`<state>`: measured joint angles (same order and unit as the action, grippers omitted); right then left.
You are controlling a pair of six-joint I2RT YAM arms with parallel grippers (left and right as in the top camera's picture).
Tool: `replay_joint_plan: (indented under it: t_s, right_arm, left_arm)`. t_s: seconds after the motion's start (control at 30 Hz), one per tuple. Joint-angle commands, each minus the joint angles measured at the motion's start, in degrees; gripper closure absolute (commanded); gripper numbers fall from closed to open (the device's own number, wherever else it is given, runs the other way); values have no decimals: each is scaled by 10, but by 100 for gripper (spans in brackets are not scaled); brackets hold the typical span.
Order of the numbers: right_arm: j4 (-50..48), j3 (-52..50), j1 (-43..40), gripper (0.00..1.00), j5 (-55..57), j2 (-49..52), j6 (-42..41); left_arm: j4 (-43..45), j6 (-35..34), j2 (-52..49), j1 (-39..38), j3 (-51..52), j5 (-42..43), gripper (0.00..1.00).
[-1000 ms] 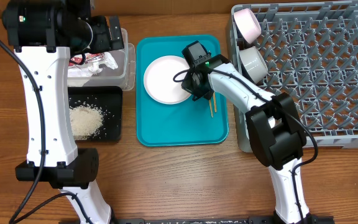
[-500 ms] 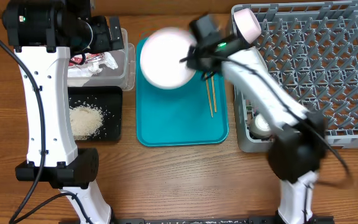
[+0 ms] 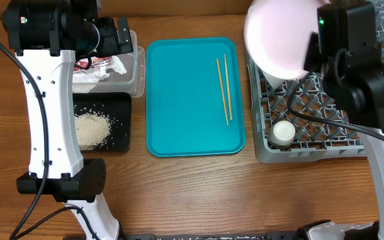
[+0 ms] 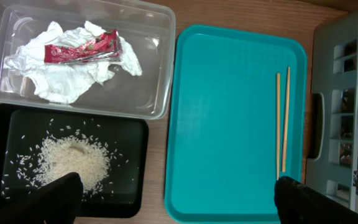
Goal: Sort waste into correct bins and load items into the dishwasher
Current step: 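Lift the white plate into the rack and stand it upright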
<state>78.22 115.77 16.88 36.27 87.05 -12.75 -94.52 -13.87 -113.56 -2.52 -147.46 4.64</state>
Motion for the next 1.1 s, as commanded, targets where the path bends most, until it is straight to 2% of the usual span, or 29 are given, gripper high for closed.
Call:
replay_joint_plan:
  t_s: [0.0,0.17,0.33,0.4,0.53,0.63,0.77,1.07]
  right_arm:
    - [4,-6,-13,96,141,9,24]
    - [-43,-42,-17,96,238,36,32]
    - [-155,-94,-21,96,285,75,107]
    - [-201,-107,-31,96,286,98,146]
    - [-240,-108,-52,96,286,141,161]
    - [-257,-108,-69,96,278,166,163]
    - [-290,-108,-85,96,213,189,204]
    - [-336,-108,-95,96,200,243,237]
  left_arm:
    - [2,-5,-3,-1,3,-2,0]
    - [2,-5,-3,-1,3,-2,0]
    - [2,-5,-3,-1,3,-2,0]
    - [2,-5,-3,-1,3,-2,0]
    - [2,-5,-3,-1,3,-2,0]
    - [2,-5,-3,-1,3,-2,0]
    - [2,-5,-3,-1,3,-2,0]
    - [2,-5,-3,-1,3,-2,0]
